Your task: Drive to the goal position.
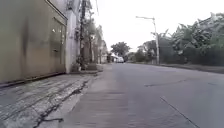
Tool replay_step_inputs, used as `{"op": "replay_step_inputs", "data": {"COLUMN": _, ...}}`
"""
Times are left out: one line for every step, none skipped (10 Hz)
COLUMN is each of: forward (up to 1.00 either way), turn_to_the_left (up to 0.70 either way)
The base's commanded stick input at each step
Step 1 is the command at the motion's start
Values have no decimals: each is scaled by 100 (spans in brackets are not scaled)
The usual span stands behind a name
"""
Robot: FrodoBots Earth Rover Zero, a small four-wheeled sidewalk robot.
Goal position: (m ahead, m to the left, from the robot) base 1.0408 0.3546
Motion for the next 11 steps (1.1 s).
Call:
{"op": "replay_step_inputs", "data": {"forward": 100, "turn_to_the_left": -8}}
{"op": "replay_step_inputs", "data": {"forward": 100, "turn_to_the_left": 14}}
{"op": "replay_step_inputs", "data": {"forward": 100, "turn_to_the_left": 14}}
{"op": "replay_step_inputs", "data": {"forward": 100, "turn_to_the_left": 14}}
{"op": "replay_step_inputs", "data": {"forward": 100, "turn_to_the_left": 14}}
{"op": "replay_step_inputs", "data": {"forward": 100, "turn_to_the_left": 14}}
{"op": "replay_step_inputs", "data": {"forward": 100, "turn_to_the_left": 7}}
{"op": "replay_step_inputs", "data": {"forward": 100, "turn_to_the_left": 0}}
{"op": "replay_step_inputs", "data": {"forward": 100, "turn_to_the_left": -7}}
{"op": "replay_step_inputs", "data": {"forward": 100, "turn_to_the_left": -15}}
{"op": "replay_step_inputs", "data": {"forward": 100, "turn_to_the_left": -22}}
